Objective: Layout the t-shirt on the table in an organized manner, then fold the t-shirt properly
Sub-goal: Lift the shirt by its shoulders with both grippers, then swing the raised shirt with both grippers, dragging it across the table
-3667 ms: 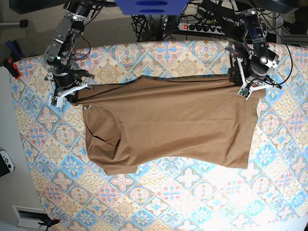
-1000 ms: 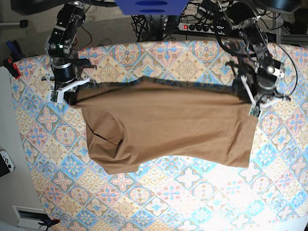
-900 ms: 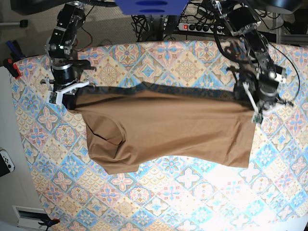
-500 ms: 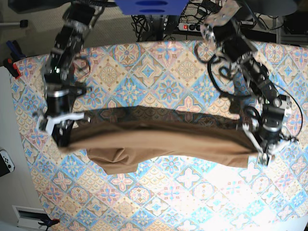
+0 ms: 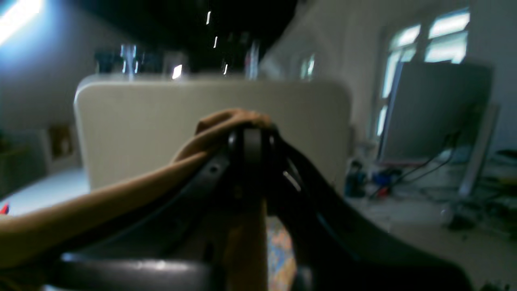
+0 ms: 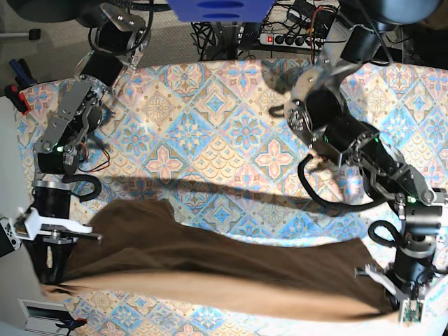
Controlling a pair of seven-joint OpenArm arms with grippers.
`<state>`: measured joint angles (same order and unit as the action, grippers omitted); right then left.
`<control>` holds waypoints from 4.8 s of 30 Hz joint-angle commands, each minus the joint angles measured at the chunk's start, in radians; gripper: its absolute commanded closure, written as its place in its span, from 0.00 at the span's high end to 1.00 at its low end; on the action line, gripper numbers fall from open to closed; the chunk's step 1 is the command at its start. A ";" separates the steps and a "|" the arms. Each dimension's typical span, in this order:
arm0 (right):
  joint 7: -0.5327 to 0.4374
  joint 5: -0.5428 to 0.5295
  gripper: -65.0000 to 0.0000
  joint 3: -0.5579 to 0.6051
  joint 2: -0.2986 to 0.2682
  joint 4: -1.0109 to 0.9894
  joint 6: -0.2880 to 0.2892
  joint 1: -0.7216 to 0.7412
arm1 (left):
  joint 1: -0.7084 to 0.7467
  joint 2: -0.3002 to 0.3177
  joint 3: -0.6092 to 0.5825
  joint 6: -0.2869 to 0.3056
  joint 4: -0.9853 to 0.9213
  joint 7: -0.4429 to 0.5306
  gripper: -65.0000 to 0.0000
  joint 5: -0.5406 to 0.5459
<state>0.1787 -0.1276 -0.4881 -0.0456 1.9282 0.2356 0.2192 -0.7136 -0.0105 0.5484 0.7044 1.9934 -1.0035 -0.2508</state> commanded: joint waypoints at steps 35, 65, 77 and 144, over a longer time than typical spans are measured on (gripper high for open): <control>-0.173 -0.005 0.00 0.119 0.016 0.049 -0.005 0.029 | 0.332 0.591 0.006 -0.427 0.034 0.154 0.00 1.313; 0.956 -0.010 0.00 0.125 -0.047 0.049 -0.005 0.497 | 0.440 0.611 -0.018 -0.452 0.031 0.150 0.00 1.341; 1.128 -0.010 0.00 0.090 -0.058 0.049 -0.005 0.537 | 0.542 0.611 -0.018 -0.452 0.031 0.153 0.00 1.343; 1.028 -0.011 0.00 0.090 -0.049 0.044 -0.006 0.398 | 0.674 0.570 -0.001 -0.395 0.030 0.154 0.00 1.232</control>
<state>1.2407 -0.1299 -0.3992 -0.0864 1.9617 0.2287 0.5827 -0.0227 0.5404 0.5396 0.3099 2.0106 -0.8825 0.9718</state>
